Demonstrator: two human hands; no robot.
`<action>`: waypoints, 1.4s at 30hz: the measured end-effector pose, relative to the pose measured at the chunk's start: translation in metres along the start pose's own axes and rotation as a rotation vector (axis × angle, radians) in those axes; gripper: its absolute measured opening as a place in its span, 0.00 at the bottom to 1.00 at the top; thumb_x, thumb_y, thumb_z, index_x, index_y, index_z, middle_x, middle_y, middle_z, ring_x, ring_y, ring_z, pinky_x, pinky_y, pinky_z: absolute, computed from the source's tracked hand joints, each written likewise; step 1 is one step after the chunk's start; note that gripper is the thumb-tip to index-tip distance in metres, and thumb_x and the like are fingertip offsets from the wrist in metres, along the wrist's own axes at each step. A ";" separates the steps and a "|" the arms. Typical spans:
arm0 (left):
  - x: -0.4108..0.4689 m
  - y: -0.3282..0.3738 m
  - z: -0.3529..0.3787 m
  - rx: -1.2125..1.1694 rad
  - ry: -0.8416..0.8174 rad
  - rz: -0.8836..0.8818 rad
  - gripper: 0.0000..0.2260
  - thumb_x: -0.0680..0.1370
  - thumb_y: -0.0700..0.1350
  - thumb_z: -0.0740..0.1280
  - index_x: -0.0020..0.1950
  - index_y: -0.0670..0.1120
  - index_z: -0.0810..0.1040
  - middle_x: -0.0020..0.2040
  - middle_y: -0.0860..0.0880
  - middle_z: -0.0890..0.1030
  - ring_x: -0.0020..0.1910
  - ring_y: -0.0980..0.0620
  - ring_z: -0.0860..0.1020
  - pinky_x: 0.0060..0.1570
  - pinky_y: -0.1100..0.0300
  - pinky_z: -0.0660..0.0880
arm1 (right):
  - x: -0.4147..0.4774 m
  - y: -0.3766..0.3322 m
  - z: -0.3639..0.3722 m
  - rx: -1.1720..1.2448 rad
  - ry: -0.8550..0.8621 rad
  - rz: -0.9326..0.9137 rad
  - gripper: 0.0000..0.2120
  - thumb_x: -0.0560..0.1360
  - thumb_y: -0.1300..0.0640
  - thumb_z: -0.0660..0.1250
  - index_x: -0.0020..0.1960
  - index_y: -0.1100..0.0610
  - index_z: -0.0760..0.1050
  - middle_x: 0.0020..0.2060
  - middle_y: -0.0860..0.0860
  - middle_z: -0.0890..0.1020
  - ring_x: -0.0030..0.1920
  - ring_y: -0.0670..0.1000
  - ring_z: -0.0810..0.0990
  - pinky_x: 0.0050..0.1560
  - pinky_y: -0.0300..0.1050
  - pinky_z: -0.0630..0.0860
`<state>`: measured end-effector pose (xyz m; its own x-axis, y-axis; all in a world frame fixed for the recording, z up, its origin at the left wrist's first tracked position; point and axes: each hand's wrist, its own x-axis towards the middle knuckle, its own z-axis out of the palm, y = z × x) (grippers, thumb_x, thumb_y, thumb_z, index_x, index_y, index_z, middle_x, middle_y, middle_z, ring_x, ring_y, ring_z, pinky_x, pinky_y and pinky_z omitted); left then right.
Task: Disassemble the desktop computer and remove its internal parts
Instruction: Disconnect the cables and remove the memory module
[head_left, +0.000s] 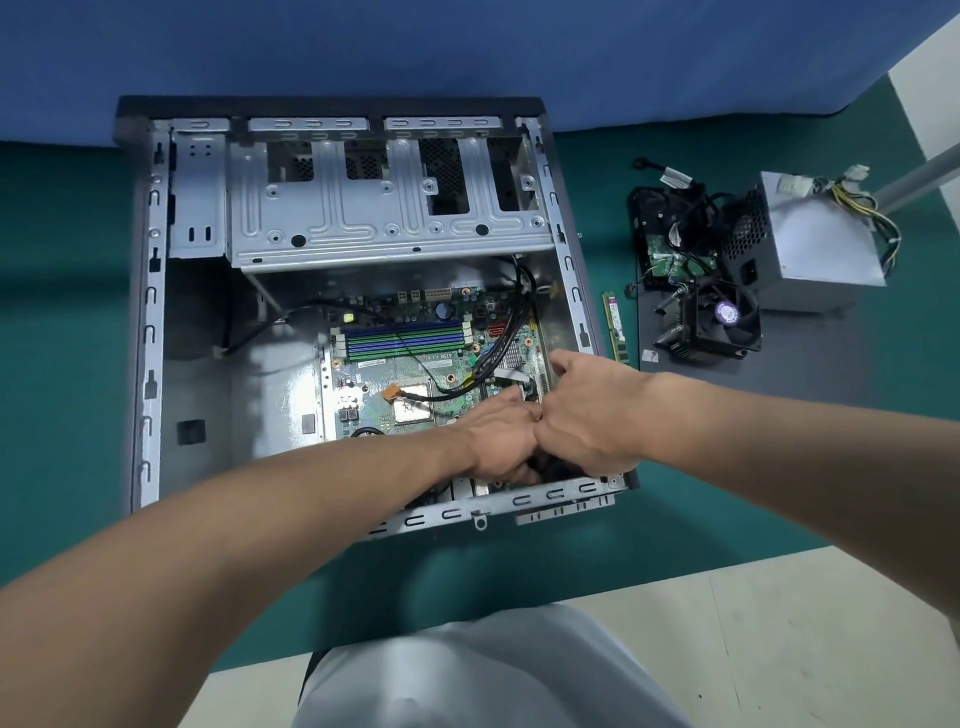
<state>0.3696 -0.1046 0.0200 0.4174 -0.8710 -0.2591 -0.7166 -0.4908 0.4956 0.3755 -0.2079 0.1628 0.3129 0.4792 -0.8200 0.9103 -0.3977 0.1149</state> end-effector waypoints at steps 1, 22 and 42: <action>0.000 -0.001 0.001 0.007 0.003 -0.002 0.08 0.76 0.53 0.68 0.47 0.48 0.79 0.47 0.53 0.76 0.47 0.54 0.67 0.50 0.62 0.54 | 0.000 -0.001 0.001 0.006 0.024 0.013 0.12 0.79 0.56 0.57 0.37 0.53 0.63 0.28 0.49 0.64 0.28 0.47 0.59 0.65 0.55 0.59; 0.002 -0.002 0.003 0.047 -0.014 -0.004 0.12 0.78 0.56 0.65 0.48 0.48 0.80 0.50 0.52 0.76 0.53 0.53 0.70 0.60 0.59 0.56 | 0.002 -0.004 0.002 -0.004 -0.058 0.098 0.11 0.80 0.52 0.55 0.51 0.53 0.75 0.47 0.49 0.81 0.45 0.50 0.75 0.64 0.53 0.58; -0.005 0.004 -0.013 -0.157 -0.032 -0.090 0.08 0.77 0.50 0.68 0.42 0.53 0.71 0.45 0.50 0.78 0.48 0.50 0.73 0.59 0.56 0.61 | 0.002 -0.003 0.007 0.003 0.113 0.092 0.09 0.78 0.54 0.57 0.39 0.53 0.68 0.29 0.50 0.67 0.34 0.51 0.69 0.59 0.53 0.58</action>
<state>0.3717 -0.1021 0.0339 0.4555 -0.8254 -0.3334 -0.5799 -0.5593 0.5923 0.3714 -0.2111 0.1563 0.4237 0.5253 -0.7379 0.8755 -0.4463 0.1850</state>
